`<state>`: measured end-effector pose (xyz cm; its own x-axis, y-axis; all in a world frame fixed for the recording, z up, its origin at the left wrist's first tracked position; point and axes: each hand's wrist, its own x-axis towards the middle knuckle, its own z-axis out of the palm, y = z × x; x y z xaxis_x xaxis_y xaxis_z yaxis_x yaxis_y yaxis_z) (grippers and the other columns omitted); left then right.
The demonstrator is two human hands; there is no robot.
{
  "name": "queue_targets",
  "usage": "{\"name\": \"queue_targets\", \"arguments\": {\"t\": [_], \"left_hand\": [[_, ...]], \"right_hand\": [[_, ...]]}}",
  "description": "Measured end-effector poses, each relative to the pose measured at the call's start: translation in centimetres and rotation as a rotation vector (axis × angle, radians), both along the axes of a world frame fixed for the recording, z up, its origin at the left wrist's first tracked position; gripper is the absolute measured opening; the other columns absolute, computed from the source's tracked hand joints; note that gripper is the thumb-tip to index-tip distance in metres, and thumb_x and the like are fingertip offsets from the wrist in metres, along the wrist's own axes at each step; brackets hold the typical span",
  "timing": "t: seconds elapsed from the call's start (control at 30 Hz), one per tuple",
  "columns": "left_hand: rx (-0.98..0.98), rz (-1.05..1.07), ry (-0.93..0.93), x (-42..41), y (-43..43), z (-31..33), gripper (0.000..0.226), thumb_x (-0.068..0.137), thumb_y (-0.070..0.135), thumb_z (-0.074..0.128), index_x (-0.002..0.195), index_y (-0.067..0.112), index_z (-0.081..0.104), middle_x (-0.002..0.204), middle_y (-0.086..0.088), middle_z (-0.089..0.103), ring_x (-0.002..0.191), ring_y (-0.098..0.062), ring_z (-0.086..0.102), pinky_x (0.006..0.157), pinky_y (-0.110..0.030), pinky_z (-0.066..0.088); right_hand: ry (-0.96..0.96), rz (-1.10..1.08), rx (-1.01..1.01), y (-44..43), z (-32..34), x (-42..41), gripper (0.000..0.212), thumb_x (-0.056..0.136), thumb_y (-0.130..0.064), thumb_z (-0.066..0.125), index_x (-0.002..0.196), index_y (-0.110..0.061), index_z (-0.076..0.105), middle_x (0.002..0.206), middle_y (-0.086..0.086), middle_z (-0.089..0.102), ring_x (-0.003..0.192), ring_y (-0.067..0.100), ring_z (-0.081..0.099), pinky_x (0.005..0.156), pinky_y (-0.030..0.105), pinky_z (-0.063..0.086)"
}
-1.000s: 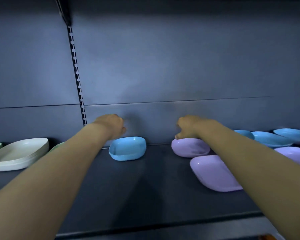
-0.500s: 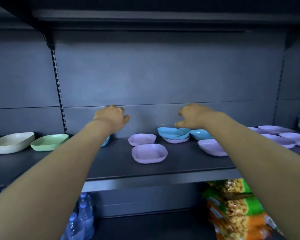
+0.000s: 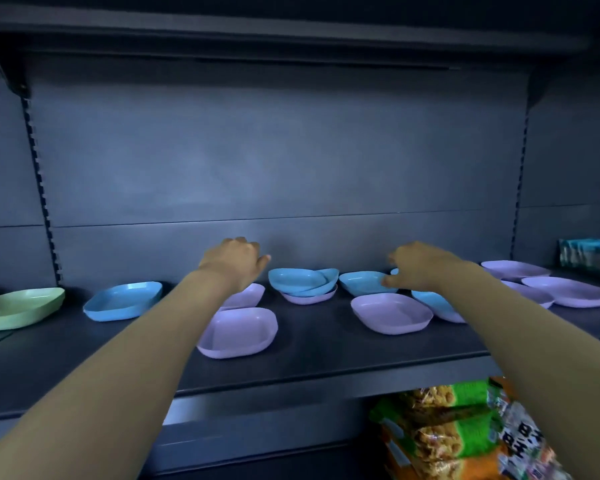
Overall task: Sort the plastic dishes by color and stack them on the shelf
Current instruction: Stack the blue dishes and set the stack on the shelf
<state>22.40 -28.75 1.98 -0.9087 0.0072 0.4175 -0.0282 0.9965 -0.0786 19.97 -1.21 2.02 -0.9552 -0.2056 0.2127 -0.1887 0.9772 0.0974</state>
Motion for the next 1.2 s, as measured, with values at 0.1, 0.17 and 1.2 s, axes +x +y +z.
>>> {"name": "queue_targets", "arguments": {"t": [0.1, 0.17, 1.2], "left_hand": [[0.018, 0.000, -0.007, -3.8, 0.5, -0.7, 0.044, 0.099, 0.037, 0.029, 0.114, 0.005, 0.055, 0.121, -0.015, 0.053, 0.114, -0.031, 0.048, 0.090, -0.037, 0.041], [0.011, 0.005, -0.023, -6.6, 0.4, -1.1, 0.044, 0.100, 0.037, 0.029, 0.116, 0.006, 0.055, 0.121, -0.015, 0.054, 0.115, -0.031, 0.049, 0.090, -0.036, 0.040], [1.154, 0.128, -0.204, -20.3, -1.1, -7.4, 0.020, 0.085, 0.004, 0.061, 0.068, 0.000, 0.053, 0.061, -0.012, 0.054, 0.050, -0.023, 0.057, 0.055, -0.030, 0.058]], "right_hand": [[-0.036, -0.022, 0.002, 0.3, -0.2, -3.6, 0.032, 0.089, -0.040, 0.052, 0.067, -0.020, 0.041, 0.081, 0.001, 0.050, 0.083, 0.023, 0.052, 0.058, 0.026, 0.037], [-0.057, -0.010, -0.001, 0.2, -0.5, -6.5, 0.028, 0.088, -0.041, 0.052, 0.090, -0.014, 0.057, 0.100, 0.005, 0.059, 0.095, 0.026, 0.056, 0.072, 0.030, 0.047], [-0.466, -0.007, -1.194, -5.8, -6.6, -22.5, 0.011, 0.083, -0.008, 0.068, 0.079, -0.003, 0.059, 0.071, 0.011, 0.061, 0.059, 0.017, 0.060, 0.054, 0.020, 0.050]]}}
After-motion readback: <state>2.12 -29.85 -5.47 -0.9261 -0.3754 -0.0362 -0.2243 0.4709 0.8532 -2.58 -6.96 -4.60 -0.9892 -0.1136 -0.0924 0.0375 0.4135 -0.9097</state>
